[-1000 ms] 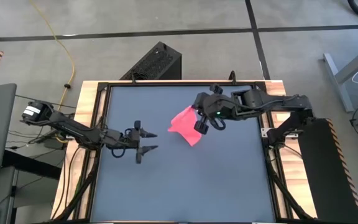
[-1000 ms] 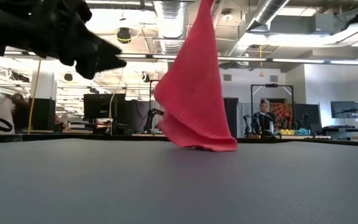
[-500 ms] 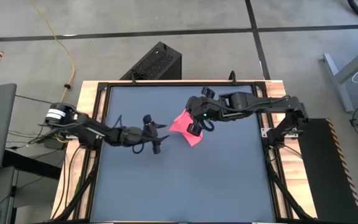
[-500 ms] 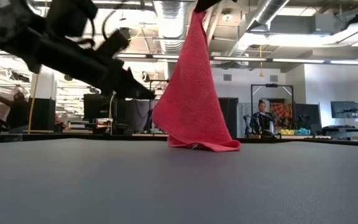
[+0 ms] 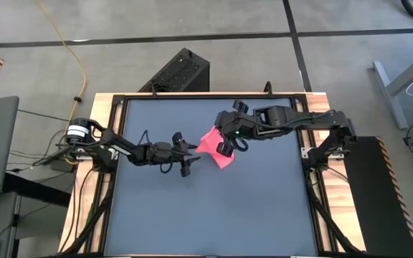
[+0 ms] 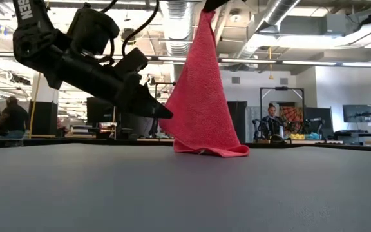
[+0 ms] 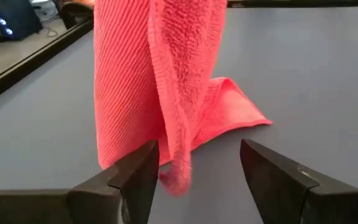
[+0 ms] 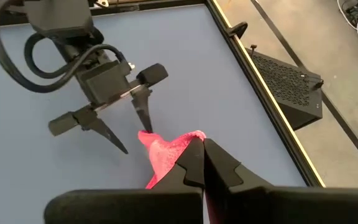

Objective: Roll towel
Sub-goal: Fold the pink towel

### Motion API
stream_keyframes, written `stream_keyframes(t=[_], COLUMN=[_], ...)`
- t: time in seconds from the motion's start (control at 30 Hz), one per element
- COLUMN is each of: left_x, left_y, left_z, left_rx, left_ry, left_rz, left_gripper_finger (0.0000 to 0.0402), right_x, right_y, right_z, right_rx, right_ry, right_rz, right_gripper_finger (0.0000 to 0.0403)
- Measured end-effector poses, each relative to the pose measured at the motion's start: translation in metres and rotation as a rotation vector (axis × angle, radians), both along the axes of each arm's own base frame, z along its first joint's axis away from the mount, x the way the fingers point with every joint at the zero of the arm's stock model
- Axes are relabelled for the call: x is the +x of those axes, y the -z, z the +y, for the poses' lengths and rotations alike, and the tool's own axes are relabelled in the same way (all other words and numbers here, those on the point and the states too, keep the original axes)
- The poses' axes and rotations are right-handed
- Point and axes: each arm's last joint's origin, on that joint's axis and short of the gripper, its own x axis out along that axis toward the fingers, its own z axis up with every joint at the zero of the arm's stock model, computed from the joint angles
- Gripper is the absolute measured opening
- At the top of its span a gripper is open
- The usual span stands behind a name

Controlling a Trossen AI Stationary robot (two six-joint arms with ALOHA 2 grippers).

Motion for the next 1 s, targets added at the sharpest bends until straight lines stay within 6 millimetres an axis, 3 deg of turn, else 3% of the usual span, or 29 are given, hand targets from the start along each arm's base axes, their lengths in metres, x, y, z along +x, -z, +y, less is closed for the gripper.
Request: stream_keyframes(t=[0.13, 0.27, 0.37, 0.47, 0.57, 0.77, 0.87, 1.0], left_x=[0.001, 0.001, 0.0, -0.004, -0.015, -0.063, -0.094, -0.123], left_y=[-0.001, -0.001, -0.005, -0.022, -0.058, -0.172, -0.228, -0.278], left_z=[-0.003, -0.003, -0.001, 0.001, -0.001, -0.002, -0.002, 0.001], left_rx=[0.005, -0.007, -0.038, -0.076, -0.074, 0.066, 0.145, 0.236], left_ry=[0.025, 0.063, 0.094, 0.144, 0.216, 0.23, 0.187, 0.078], left_rz=[-0.009, -0.009, -0.01, -0.018, -0.063, -0.234, -0.307, -0.294], left_gripper_finger=[0.0147, 0.0031, 0.0008, 0.0002, 0.0, 0.0, 0.0, 0.0], right_x=[-0.001, -0.001, -0.006, -0.016, -0.032, -0.06, -0.061, -0.049], right_y=[0.001, 0.001, -0.003, -0.01, -0.02, -0.043, -0.051, -0.055], right_z=[0.0, 0.0, 0.0, -0.001, -0.003, -0.006, -0.01, -0.023], right_rx=[-0.001, -0.002, -0.002, -0.003, -0.022, -0.088, -0.133, -0.235], right_ry=[0.0, 0.0, 0.0, 0.001, 0.011, -0.043, -0.064, -0.028], right_rz=[0.008, 0.013, 0.009, 0.004, -0.003, -0.055, -0.103, -0.149], right_gripper_finger=[0.0017, 0.0017, 0.0017, 0.0015, 0.0015, 0.0014, 0.0014, 0.0014])
